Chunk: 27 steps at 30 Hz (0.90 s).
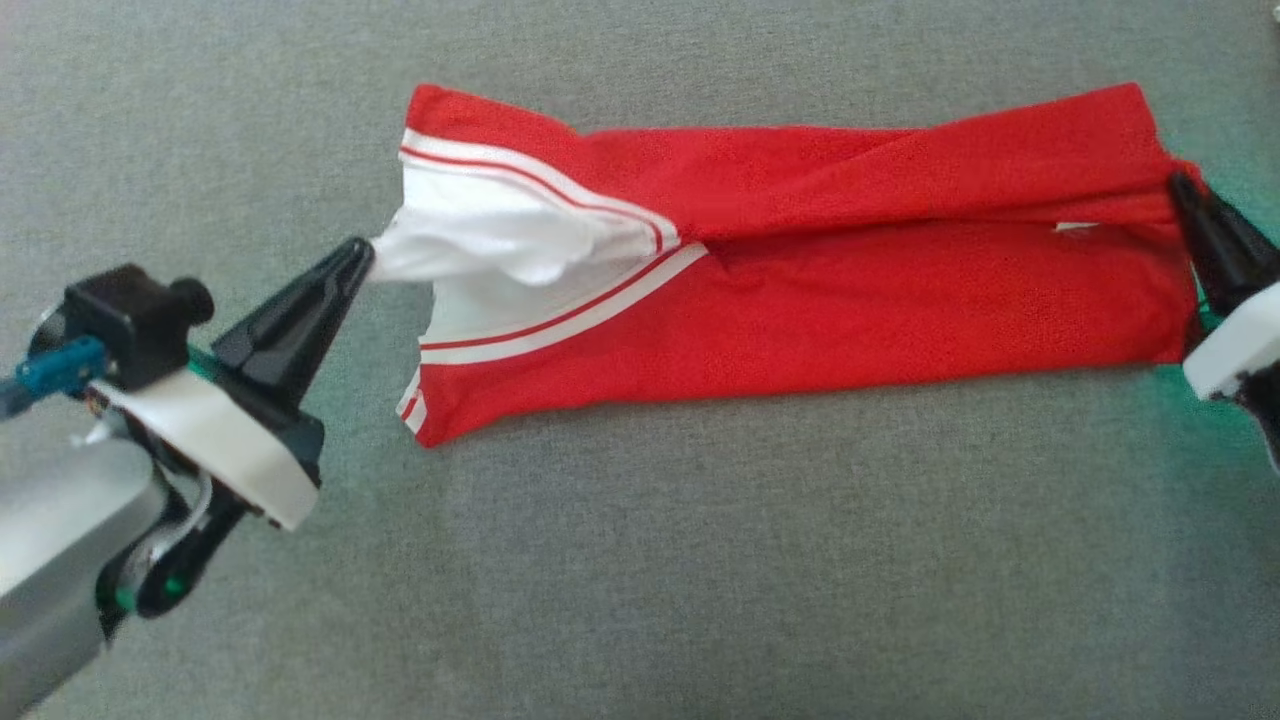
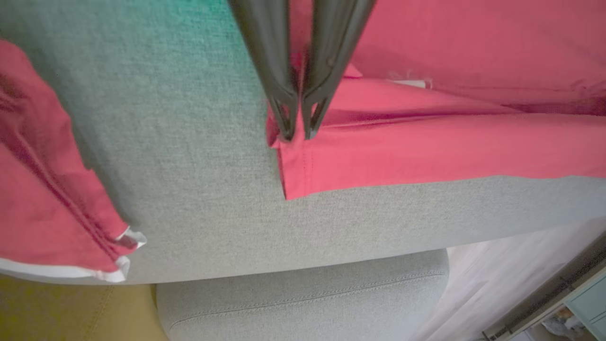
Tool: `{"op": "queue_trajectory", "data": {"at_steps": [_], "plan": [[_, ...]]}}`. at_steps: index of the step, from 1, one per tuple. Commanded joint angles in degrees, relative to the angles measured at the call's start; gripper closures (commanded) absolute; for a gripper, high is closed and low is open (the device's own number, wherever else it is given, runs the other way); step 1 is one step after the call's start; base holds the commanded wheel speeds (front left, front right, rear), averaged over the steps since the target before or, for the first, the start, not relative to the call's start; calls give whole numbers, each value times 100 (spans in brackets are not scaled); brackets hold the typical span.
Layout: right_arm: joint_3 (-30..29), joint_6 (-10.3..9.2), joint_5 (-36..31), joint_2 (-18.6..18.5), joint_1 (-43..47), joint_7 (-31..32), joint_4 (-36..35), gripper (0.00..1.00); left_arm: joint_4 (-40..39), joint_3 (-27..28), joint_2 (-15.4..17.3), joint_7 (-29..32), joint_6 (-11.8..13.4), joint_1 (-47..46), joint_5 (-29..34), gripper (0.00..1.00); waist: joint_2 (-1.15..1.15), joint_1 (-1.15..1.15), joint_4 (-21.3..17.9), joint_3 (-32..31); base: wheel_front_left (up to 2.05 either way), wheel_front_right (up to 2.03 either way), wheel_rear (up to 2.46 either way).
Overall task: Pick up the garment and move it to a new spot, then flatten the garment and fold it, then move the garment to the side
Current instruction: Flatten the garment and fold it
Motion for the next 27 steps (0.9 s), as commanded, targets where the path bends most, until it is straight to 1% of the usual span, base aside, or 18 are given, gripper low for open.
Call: {"op": "queue_trajectory", "data": {"at_steps": [1,2,3,4,5,6,7,8,9,10,11,14,17,20,23,24,25,27], "plan": [[-72,-4,-50,-148,188,14,-158,100,-103,281,281,-70,51,-37,-54,100,0,1,-5,8,0,0,0],[-135,-4,-92,-116,245,32,-197,100,-110,288,274,-109,80,12,-68,100,0,1,-6,16,0,0,0],[-191,-4,-136,-76,302,60,-224,95,-100,310,254,-159,120,59,-77,100,0,1,-7,25,0,0,0],[-247,-4,-177,-30,353,90,-247,54,-77,333,218,-207,151,110,-90,100,0,1,-9,32,0,0,0],[-308,-4,-220,18,397,107,-269,0,-40,357,169,-250,175,161,-97,95,0,1,-10,38,0,0,0],[-380,-4,-255,73,443,112,-290,0,2,385,107,-288,205,218,-105,63,0,1,-10,41,0,0,0],[-461,-4,-273,138,496,92,-324,0,42,427,28,-326,253,281,-108,11,0,1,-9,35,0,0,0],[-550,-4,-297,198,557,40,-369,0,80,485,-64,-361,305,348,-82,0,0,1,-8,26,0,0,0],[-657,-4,-309,266,634,-19,-400,0,132,568,-166,-390,384,424,-37,0,0,1,-5,8,0,0,0],[-768,-4,-328,334,729,-82,-435,0,218,662,-268,-408,538,506,82,0,0,1,-1,-15,0,0,0],[-900,-4,-362,402,834,-173,-470,0,319,769,-382,-416,744,583,287,0,0,1,10,-39,0,0,0],[-1344,-4,-429,685,1205,-439,-599,0,420,1528,-964,-421,1358,1022,867,0,0,1,64,-123,0,0,0],[-1703,-4,-552,978,1526,-590,-751,0,349,2300,-1537,-423,1760,1577,1656,0,0,1,115,-206,0,0,0],[-2010,-4,-765,1203,1662,-619,-757,0,196,3062,-2089,-423,2070,2150,2476,0,0,1,207,-286,0,0,0],[-2309,-4,-995,1396,1605,-631,-683,0,39,3674,-2618,-424,2321,2684,3270,0,0,1,354,-356,0,0,0],[-2399,-4,-1112,1437,1568,-629,-627,0,-15,3795,-2783,-424,2348,2843,3513,0,0,1,416,-377,0,0,0],[-2642,-4,-1313,1540,1468,-608,-450,0,-131,3986,-3104,-424,2358,3121,3931,0,0,1,537,-409,0,0,0],[-2913,-4,-1527,1619,1360,-564,-206,0,-256,4093,-3381,-424,2287,3338,4313,0,0,1,661,-432,0,0,0]]}}
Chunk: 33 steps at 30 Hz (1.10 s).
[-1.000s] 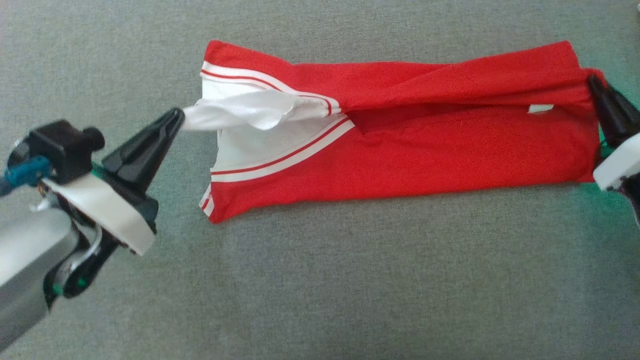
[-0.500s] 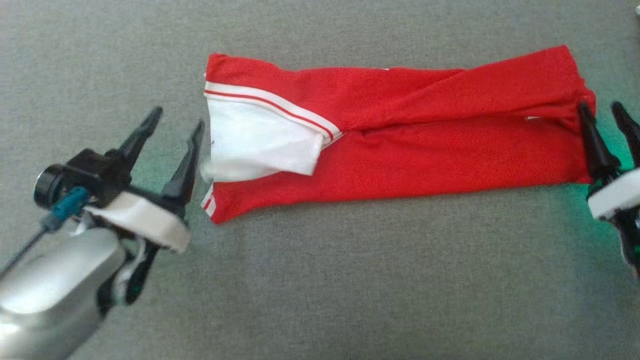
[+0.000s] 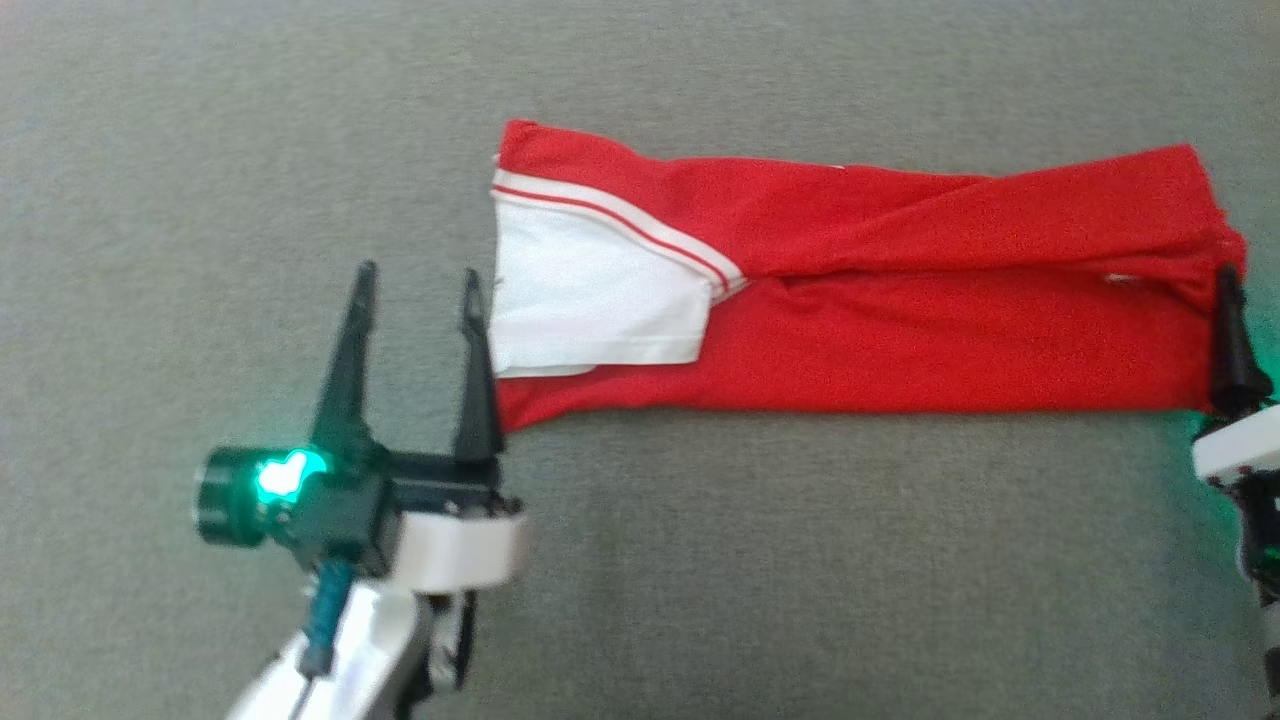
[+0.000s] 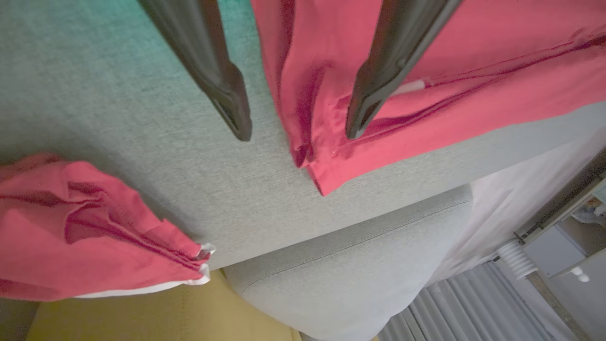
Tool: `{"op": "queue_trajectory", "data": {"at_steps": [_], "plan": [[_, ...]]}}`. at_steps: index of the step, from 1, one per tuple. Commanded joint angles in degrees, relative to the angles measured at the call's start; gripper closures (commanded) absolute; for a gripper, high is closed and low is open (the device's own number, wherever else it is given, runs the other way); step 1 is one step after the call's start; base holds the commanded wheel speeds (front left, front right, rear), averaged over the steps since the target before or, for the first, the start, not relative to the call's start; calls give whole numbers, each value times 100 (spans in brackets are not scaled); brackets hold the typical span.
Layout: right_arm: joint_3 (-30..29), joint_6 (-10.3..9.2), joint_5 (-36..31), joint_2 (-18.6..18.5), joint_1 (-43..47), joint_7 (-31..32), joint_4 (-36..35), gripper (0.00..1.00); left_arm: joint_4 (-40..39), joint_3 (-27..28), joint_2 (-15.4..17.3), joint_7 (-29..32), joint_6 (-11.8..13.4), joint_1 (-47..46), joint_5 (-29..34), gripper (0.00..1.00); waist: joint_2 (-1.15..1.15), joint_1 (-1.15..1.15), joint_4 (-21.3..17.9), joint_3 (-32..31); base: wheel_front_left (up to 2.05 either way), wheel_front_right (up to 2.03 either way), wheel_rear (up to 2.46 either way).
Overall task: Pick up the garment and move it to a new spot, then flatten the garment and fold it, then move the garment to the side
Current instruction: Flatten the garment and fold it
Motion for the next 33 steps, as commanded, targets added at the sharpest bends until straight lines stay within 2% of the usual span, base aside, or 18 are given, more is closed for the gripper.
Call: {"op": "queue_trajectory", "data": {"at_steps": [1,4,5,7,8,9,11,17,25,30,33], "plan": [[-241,-4,-257,-12,-178,43,132,0,-308,345,-186,-44,-84,98,362,0,0,0,227,-60,0,0,0],[-585,-4,-561,96,-291,258,625,0,-398,454,-513,-44,-294,342,707,0,0,0,392,-80,0,0,0],[-585,-4,-561,96,-291,258,625,0,-398,454,-513,-44,-294,342,707,0,0,0,392,-80,0,0,0],[-676,-4,-657,192,-315,527,910,0,-384,538,-675,-44,-456,465,846,0,0,0,478,-105,0,0,0],[-677,-4,-667,239,-315,660,990,8,-368,589,-739,-44,-538,509,906,0,0,0,512,-119,0,0,0],[-655,-4,-660,283,-306,774,1025,44,-355,652,-796,-44,-608,549,963,0,0,0,535,-132,0,0,0],[-605,-4,-568,352,-290,910,998,100,-348,798,-888,-44,-725,617,1076,0,0,0,550,-158,0,0,0],[-538,-4,-354,225,-220,919,688,100,-322,1215,-1061,-44,-1028,821,1330,0,0,0,471,-281,0,0,0],[-1099,-4,-331,-555,-299,1053,204,100,-345,1631,-1213,-44,-1374,997,1558,0,0,0,269,-388,0,0,0],[-1080,-4,227,-731,-540,1494,-784,100,-319,1813,-1299,-44,-1555,1052,1647,0,0,0,168,-437,0,0,0],[-849,-4,658,-522,-656,1817,-1644,100,-290,1887,-1357,-44,-1663,1074,1678,0,0,0,142,-476,0,0,0]]}}
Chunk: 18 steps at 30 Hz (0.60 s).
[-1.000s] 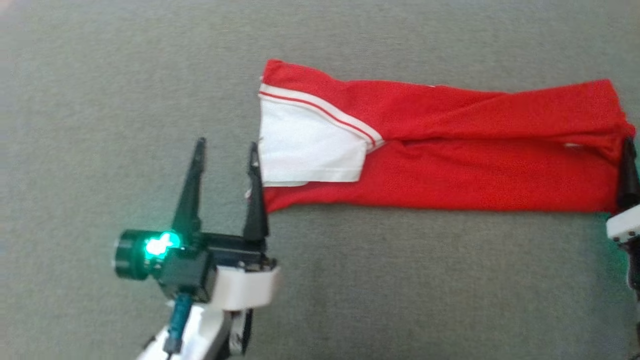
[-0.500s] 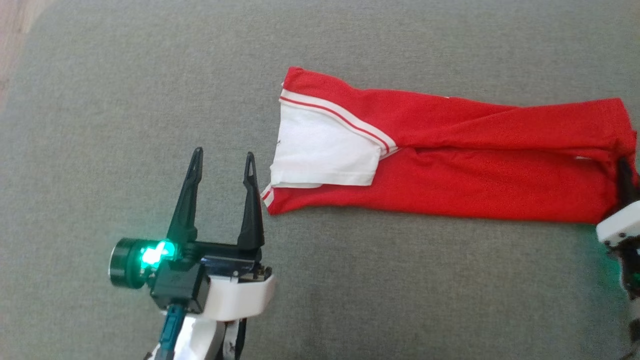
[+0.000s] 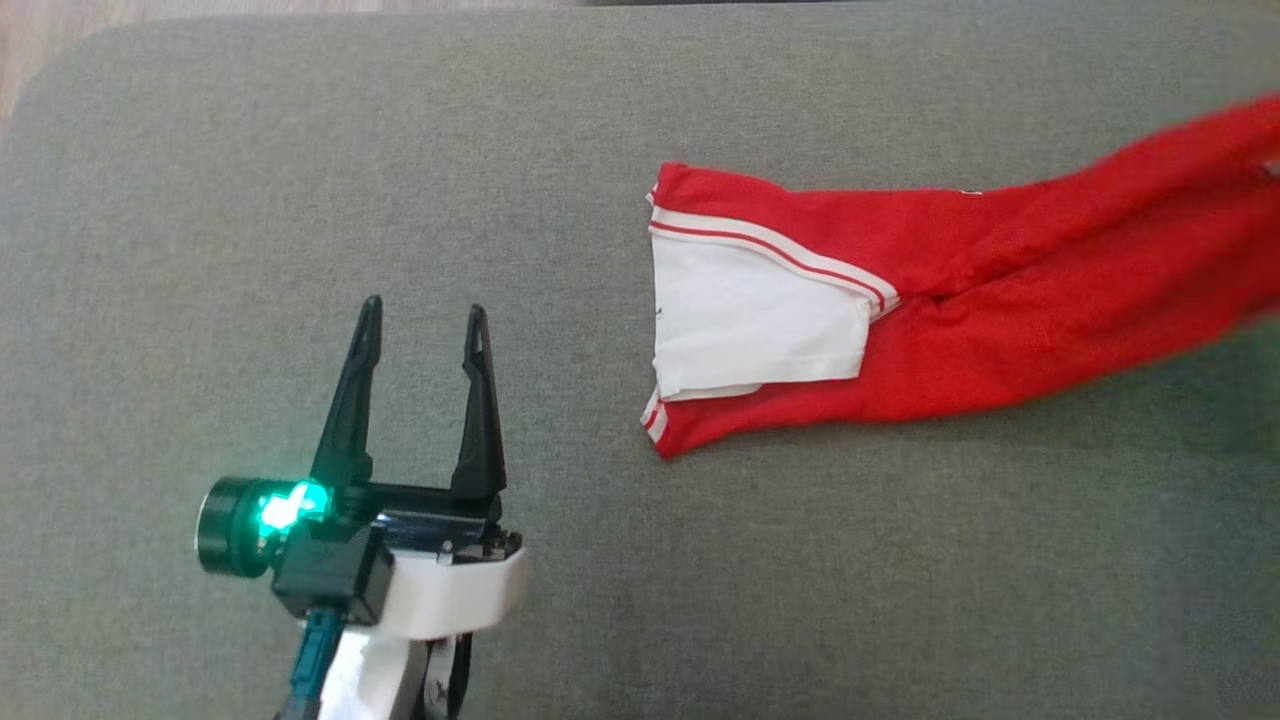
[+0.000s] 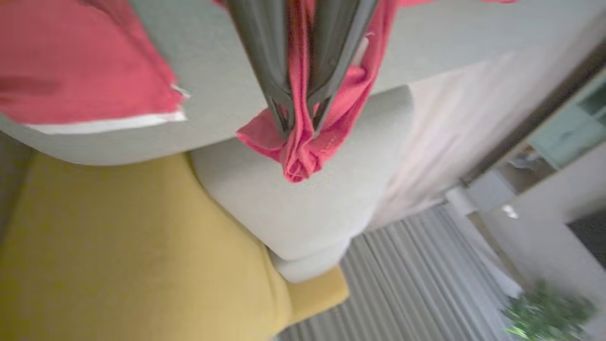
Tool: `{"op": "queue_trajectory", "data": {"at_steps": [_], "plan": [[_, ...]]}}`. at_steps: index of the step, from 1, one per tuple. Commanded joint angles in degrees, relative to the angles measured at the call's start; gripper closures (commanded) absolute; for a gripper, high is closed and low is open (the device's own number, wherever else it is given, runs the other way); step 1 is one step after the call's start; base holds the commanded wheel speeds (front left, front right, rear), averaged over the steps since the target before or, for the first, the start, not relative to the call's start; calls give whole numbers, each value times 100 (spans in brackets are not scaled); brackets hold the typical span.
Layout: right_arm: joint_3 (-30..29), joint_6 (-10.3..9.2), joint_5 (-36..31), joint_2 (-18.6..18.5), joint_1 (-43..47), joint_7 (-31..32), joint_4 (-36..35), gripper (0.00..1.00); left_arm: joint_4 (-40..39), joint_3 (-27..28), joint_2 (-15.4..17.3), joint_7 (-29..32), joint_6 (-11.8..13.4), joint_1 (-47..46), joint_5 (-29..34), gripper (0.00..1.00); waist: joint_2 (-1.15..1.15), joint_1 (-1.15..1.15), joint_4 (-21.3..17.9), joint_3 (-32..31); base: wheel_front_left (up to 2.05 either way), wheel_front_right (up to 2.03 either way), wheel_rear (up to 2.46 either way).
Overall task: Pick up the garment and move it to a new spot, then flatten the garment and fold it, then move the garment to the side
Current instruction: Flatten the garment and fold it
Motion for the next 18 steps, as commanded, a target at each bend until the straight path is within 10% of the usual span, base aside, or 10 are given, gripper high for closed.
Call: {"op": "queue_trajectory", "data": {"at_steps": [1,9,18], "plan": [[231,-4,187,26,-153,163,-593,100,-142,261,-42,-28,-49,-2,63,0,0,0,-7,-28,0,0,0],[1498,-4,249,977,-142,723,-1945,100,-59,362,-205,-28,-303,52,65,0,0,0,149,-86,0,0,0],[2716,-4,-399,1934,-290,403,-904,100,12,410,-298,-28,-468,46,59,0,0,0,482,-84,0,0,0]]}}
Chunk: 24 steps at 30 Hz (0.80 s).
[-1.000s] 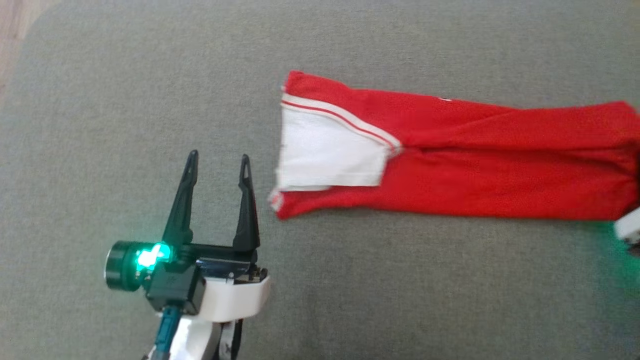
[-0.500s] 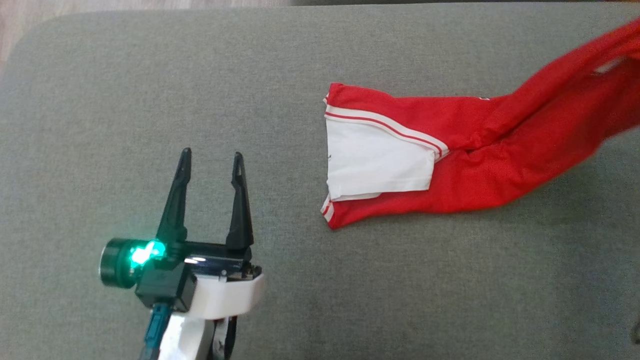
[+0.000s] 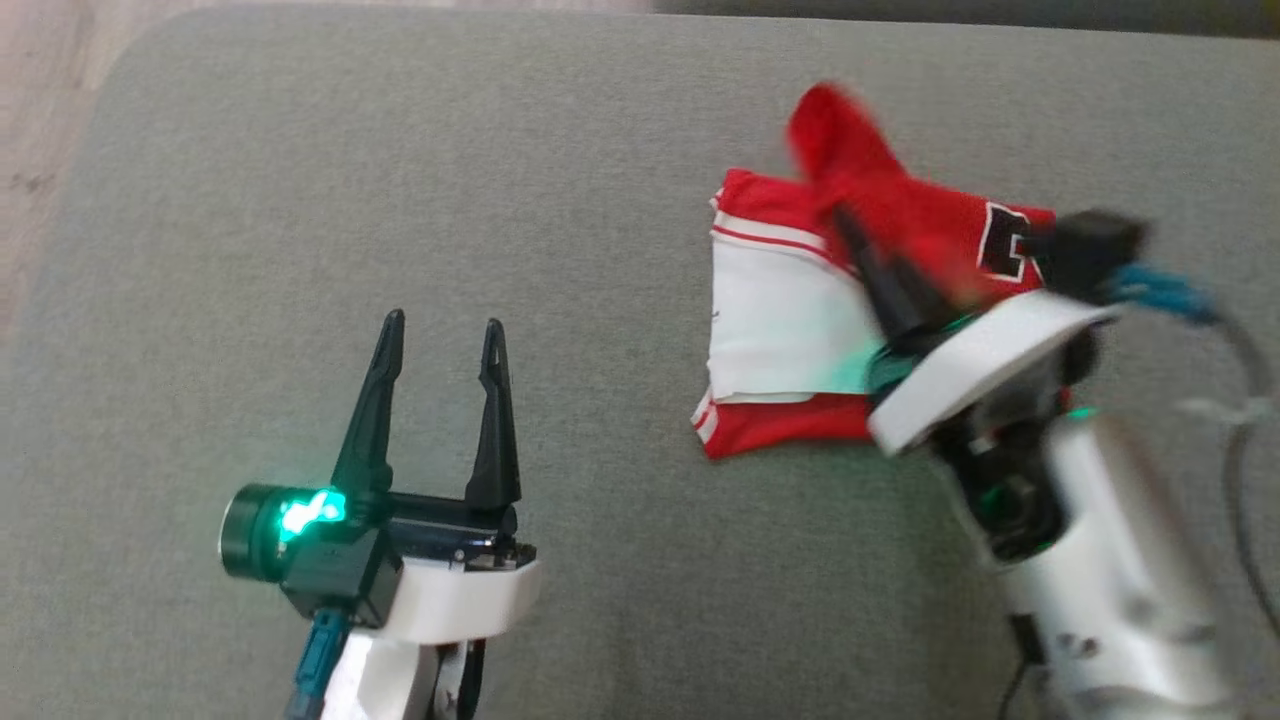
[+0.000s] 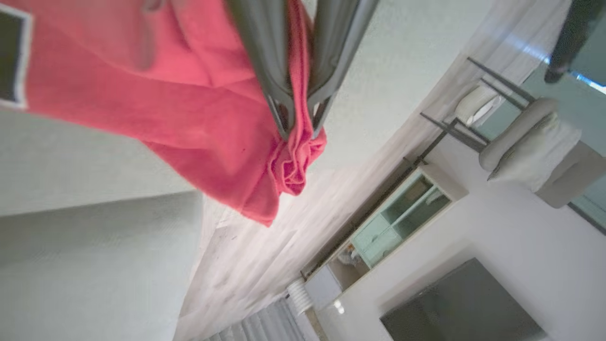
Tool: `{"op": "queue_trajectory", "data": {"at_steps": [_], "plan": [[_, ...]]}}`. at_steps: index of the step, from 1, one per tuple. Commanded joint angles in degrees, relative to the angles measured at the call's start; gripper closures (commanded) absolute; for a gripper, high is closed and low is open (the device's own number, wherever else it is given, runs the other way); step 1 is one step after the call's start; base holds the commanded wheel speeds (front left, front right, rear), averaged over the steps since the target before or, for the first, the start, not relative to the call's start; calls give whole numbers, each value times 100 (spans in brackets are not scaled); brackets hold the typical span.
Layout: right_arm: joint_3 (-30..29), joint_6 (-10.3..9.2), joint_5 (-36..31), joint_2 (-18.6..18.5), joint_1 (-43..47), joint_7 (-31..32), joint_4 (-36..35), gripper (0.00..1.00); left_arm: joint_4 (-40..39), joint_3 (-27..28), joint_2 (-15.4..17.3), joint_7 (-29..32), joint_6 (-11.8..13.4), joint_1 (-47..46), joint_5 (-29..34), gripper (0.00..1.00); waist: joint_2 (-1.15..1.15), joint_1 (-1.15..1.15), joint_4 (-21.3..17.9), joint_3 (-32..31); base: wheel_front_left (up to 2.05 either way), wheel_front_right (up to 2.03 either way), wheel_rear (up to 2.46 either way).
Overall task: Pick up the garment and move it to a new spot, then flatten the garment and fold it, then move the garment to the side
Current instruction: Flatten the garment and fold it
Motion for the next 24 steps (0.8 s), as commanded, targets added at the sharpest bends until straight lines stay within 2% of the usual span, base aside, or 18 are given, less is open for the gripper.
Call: {"op": "queue_trajectory", "data": {"at_steps": [1,2,3,4,10,12,14,20,24], "plan": [[183,-4,-34,100,-223,-55,-121,100,-157,203,-13,-28,-22,-70,52,0,0,0,72,15,0,0,0],[313,-4,-36,160,-232,-161,74,100,-150,203,-20,-28,-28,-70,51,0,0,0,108,16,0,0,0],[407,-4,-34,204,-228,-291,273,69,-132,199,-25,-28,-29,-67,45,0,0,0,149,8,0,0,0],[498,-4,-31,231,-228,-430,449,0,-98,194,-30,-28,-23,-58,33,0,0,0,189,-2,0,0,0],[490,-4,537,263,-216,-1986,693,0,-103,234,-44,-28,23,39,25,0,0,0,234,-196,0,0,0],[378,-4,531,243,-101,-2270,648,0,-91,259,-46,-28,24,106,24,0,0,0,190,-324,0,0,0],[241,-4,417,-5,95,-2545,529,0,-76,282,-47,-28,17,190,3,0,0,0,132,-489,0,0,0],[-446,-4,11,-741,1098,-3014,269,0,30,392,-48,-28,-69,560,-294,0,0,0,-84,-1069,0,0,0],[-850,-4,-545,-721,1823,-3059,104,0,125,481,-48,-28,-92,857,-331,0,0,0,-210,-1419,0,0,0]]}}
